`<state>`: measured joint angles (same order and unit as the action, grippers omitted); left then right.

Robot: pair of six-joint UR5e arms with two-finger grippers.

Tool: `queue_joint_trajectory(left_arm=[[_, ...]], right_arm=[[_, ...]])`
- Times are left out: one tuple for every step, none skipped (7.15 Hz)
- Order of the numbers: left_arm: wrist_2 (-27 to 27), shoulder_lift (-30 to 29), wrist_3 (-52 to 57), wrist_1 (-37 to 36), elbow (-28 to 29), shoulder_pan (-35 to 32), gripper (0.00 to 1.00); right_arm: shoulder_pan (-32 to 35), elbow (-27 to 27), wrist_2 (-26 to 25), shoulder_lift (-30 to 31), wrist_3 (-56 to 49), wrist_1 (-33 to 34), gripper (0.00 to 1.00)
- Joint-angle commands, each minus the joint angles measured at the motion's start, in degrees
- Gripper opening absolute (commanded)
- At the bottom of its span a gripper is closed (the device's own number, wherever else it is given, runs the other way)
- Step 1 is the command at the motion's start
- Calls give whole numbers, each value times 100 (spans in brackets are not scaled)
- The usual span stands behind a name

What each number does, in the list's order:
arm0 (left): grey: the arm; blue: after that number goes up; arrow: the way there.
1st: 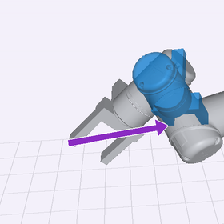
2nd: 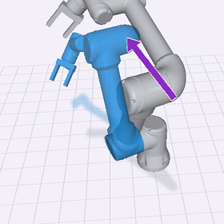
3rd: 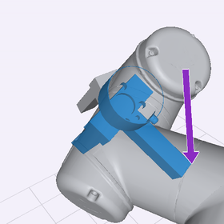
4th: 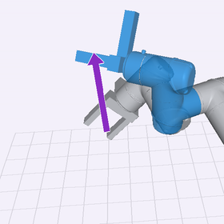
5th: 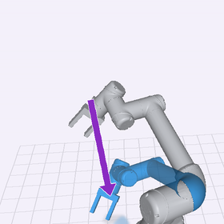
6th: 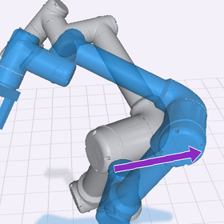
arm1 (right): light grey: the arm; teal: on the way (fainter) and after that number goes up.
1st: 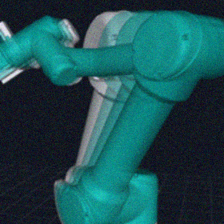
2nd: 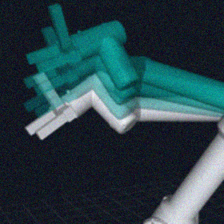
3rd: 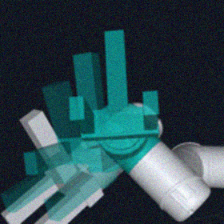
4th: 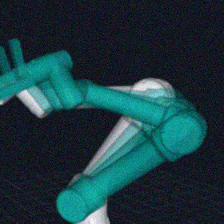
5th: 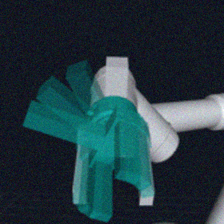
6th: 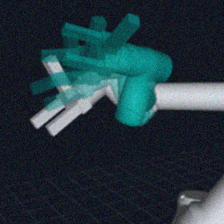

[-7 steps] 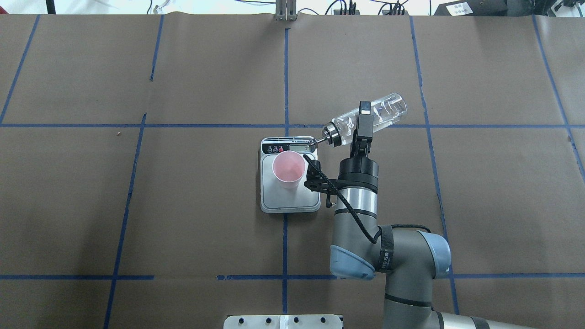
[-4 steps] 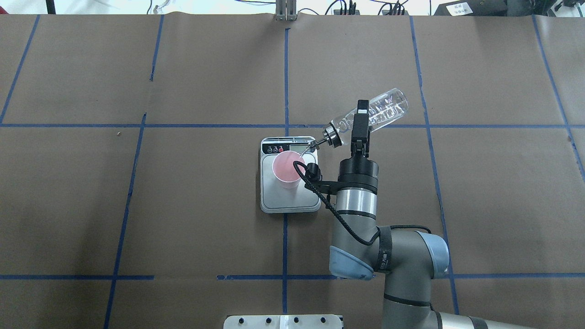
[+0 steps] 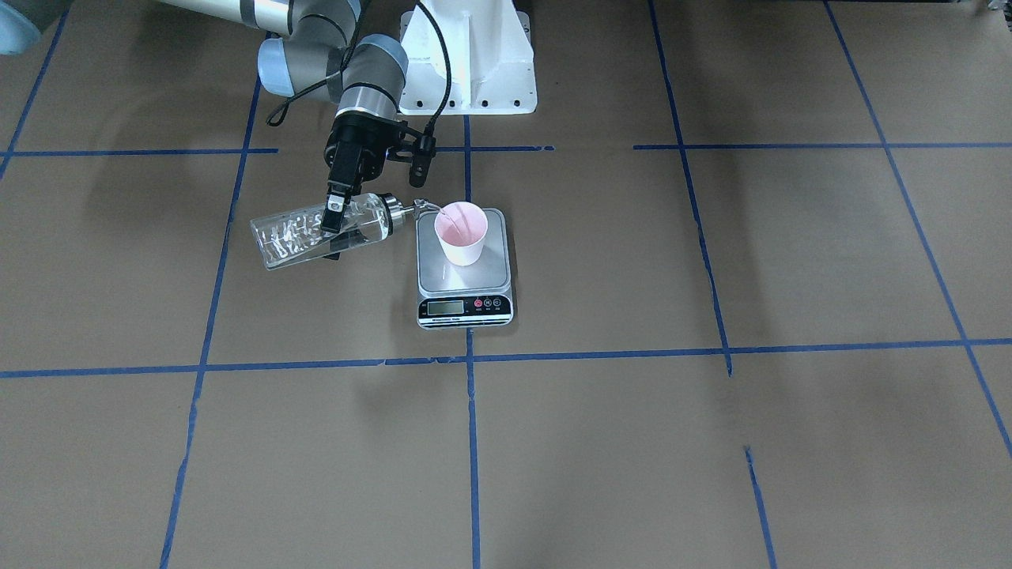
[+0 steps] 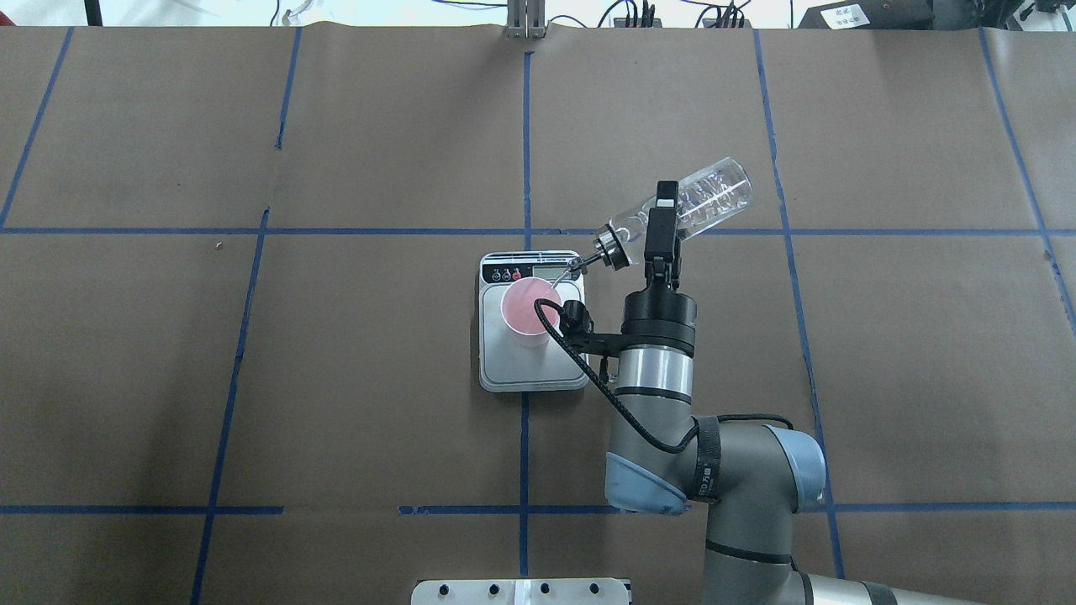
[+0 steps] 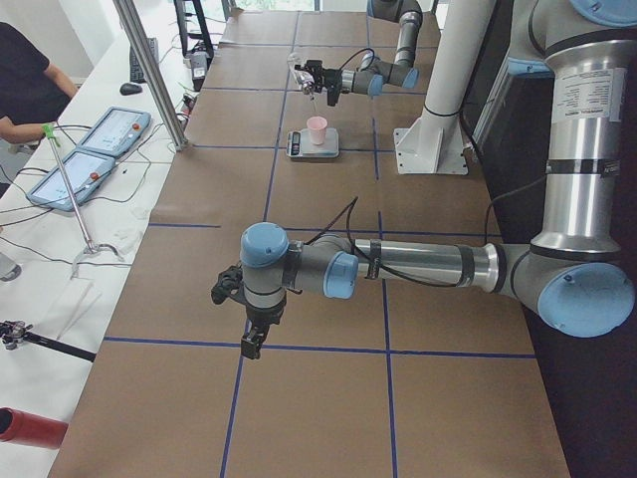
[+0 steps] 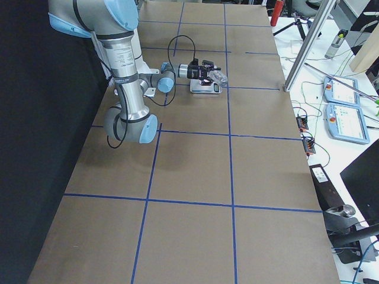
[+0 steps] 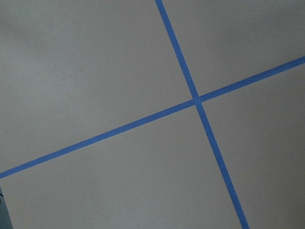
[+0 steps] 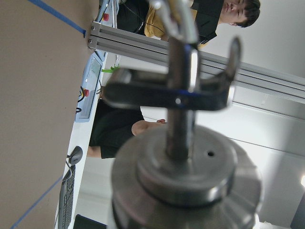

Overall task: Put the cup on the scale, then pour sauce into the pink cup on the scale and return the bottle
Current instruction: 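Tilt the bottle spout over the pink cup to pour sauce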

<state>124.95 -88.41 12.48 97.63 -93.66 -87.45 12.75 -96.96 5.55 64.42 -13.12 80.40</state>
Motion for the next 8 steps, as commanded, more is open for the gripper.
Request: queue_joint_trajectory(left_arm=[[3, -1, 0, 2, 32, 0, 100], [3, -1, 0, 2, 41, 0, 100], [3, -1, 0, 2, 41, 0, 100], [12, -9, 0, 2, 32, 0, 100], [12, -27, 0, -7, 32, 0, 100], [12, -44, 0, -24, 23, 0, 100], [21, -53, 0, -25, 6, 0, 100], [21, -71, 0, -42, -12, -9, 100]], right_arm=[[-18, 2, -228, 0, -112, 2, 0], [-18, -16, -247, 0, -138, -7, 0], [-44, -33, -247, 0, -130, -50, 0], [-79, -42, -239, 0, -112, -60, 0], [-97, -42, -221, 0, -34, -86, 0], [-123, -25, -195, 9, -16, -382, 0], [-141, 2, -160, 26, -16, -655, 0], [-141, 11, -29, 70, -7, -910, 0]])
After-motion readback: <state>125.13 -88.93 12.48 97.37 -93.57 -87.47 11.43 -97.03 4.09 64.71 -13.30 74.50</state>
